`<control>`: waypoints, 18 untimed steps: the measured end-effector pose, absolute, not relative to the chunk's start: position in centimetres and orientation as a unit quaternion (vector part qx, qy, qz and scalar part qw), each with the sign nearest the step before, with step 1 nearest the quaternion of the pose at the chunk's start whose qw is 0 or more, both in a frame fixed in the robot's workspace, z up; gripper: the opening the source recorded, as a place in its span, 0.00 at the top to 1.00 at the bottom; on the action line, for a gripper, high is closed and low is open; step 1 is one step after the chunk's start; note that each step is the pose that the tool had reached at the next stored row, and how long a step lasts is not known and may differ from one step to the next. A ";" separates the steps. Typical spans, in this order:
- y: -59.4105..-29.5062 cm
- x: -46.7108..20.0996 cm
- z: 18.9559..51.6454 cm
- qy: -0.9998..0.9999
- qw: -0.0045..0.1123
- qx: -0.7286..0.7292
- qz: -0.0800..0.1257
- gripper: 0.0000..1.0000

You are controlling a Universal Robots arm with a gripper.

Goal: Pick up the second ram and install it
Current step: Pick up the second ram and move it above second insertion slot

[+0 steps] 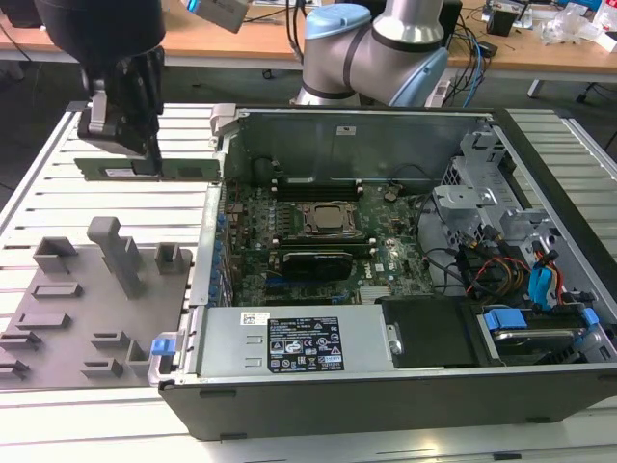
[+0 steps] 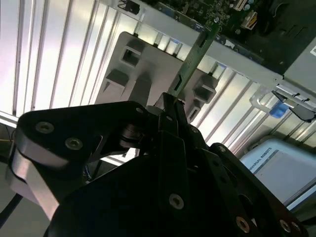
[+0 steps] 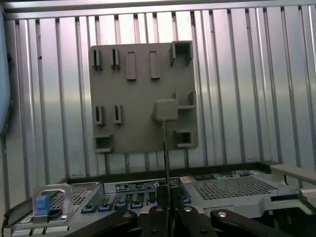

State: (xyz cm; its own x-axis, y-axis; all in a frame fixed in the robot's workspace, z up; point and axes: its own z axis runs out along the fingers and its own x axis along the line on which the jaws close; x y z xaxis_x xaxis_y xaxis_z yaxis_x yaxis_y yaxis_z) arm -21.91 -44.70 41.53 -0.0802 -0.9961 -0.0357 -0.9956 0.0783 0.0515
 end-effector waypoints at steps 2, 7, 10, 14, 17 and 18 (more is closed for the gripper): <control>-44.4 -20.1 41.5 -0.734 0.005 0.678 -0.032 0.86; -44.2 -17.9 41.5 -0.734 0.006 0.678 -0.032 0.86; -44.1 -16.4 41.5 -0.734 0.006 0.678 -0.033 0.86; -43.9 -14.4 41.5 -0.734 0.007 0.678 -0.034 0.86; -43.8 -12.9 41.5 -0.734 0.008 0.678 -0.034 0.86; -43.8 -12.3 41.5 -0.734 0.008 0.678 -0.034 0.86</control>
